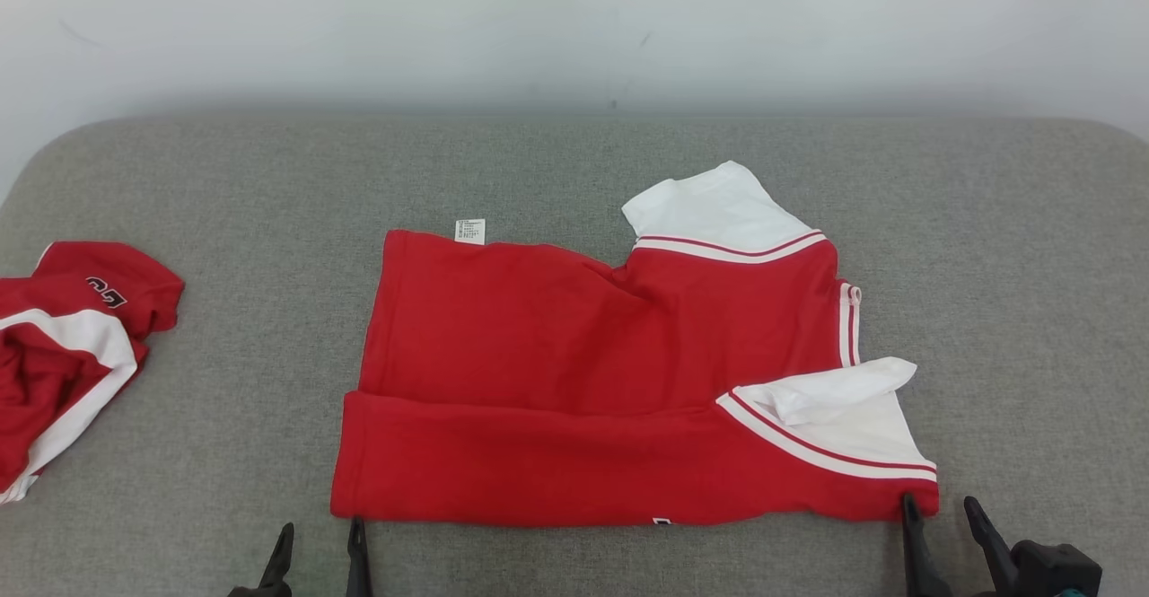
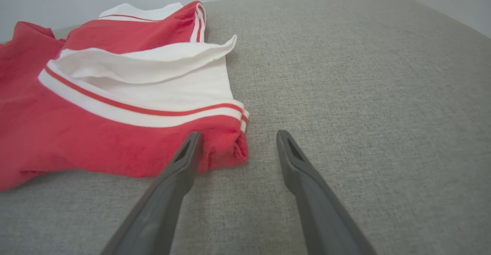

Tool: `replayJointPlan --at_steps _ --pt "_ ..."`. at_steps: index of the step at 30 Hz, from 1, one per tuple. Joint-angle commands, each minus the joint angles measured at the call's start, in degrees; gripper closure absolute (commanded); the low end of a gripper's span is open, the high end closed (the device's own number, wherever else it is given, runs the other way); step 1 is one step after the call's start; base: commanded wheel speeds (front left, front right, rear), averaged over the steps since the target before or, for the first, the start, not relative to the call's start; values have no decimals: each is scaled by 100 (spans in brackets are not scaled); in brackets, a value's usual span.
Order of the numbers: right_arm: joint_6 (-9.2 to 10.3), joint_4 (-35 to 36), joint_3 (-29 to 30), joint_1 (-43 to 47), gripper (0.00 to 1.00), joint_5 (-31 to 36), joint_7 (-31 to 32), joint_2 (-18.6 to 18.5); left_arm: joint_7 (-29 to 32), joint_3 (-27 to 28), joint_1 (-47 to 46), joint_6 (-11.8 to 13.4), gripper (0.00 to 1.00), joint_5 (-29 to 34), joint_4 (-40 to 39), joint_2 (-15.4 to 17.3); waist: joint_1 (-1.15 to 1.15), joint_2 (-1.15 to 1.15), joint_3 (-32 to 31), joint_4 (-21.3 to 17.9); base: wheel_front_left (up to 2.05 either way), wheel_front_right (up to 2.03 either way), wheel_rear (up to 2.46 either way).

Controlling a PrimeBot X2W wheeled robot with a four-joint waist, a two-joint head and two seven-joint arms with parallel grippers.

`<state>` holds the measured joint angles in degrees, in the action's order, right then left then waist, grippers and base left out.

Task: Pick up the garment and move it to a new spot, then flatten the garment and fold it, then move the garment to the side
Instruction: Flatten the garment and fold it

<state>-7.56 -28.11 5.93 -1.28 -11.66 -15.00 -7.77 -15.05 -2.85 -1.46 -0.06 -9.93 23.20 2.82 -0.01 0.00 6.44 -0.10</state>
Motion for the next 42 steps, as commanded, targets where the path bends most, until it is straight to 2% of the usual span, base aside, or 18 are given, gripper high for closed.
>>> replayJointPlan --at_steps 1,4,5,6,7,8,9,11,13,15,18,23,37,38,39,40,42 --pt "16 -87 -15 -72 0 34 -24 -30 -18 14 27 -19 0 0 12 14 1 0 -13 -3 0 0 0" --pt "16 -280 -36 -169 1 26 -25 -38 -18 -7 29 -21 0 -24 34 14 1 0 -21 8 0 0 0" --pt "16 -325 -46 -201 13 17 -25 -50 -18 -13 19 -25 0 -35 42 14 1 0 -17 15 0 0 0" --pt "16 -355 -53 -222 20 4 -24 -55 -18 -20 7 -29 0 -41 45 13 1 0 -12 22 0 0 0" --pt "16 -369 -61 -231 34 -7 -25 -60 -18 -20 -7 -29 0 -49 47 14 1 0 -5 29 0 0 0" --pt "16 -381 -63 -242 40 -24 -25 -61 -18 -13 -22 -32 0 -49 45 14 1 0 3 35 0 0 0" --pt "16 -391 -72 -260 45 -38 -25 -66 -18 3 -38 -32 0 -50 43 14 1 0 11 39 0 0 0" --pt "16 -396 -95 -311 46 -62 -25 -82 -18 26 -59 -37 0 -43 41 13 1 0 29 41 0 0 0" --pt "16 -402 -131 -353 56 -65 -25 -90 -18 40 -75 -34 0 -37 39 13 1 0 52 40 0 0 0" --pt "16 -431 -157 -367 100 -51 -25 -85 -18 34 -90 -32 0 -34 46 14 1 0 77 46 0 0 0" --pt "16 -464 -175 -405 100 -95 -23 -128 -18 19 -111 -41 0 -71 39 13 1 0 103 57 0 0 0" --pt "16 -391 -218 -458 100 -145 -13 -200 -18 54 -199 -240 0 -307 54 13 1 0 189 70 0 0 0" --pt "16 -132 -299 -436 100 -214 -14 -351 -18 118 -468 -598 0 -612 119 12 1 0 390 -3 0 0 0" --pt "16 -123 -302 -441 100 -216 -14 -360 -18 101 -471 -623 13 -637 133 12 1 0 402 -7 0 0 0" --pt "16 -115 -308 -449 100 -217 -13 -369 -18 88 -480 -638 38 -664 154 14 1 0 414 -14 0 0 0" --pt "16 -109 -314 -458 100 -220 -14 -374 -18 73 -497 -639 52 -705 172 16 1 0 426 -18 0 0 0" --pt "16 -99 -320 -475 100 -224 -13 -385 -18 8 -536 -673 64 -701 231 12 1 0 447 -21 0 0 0"
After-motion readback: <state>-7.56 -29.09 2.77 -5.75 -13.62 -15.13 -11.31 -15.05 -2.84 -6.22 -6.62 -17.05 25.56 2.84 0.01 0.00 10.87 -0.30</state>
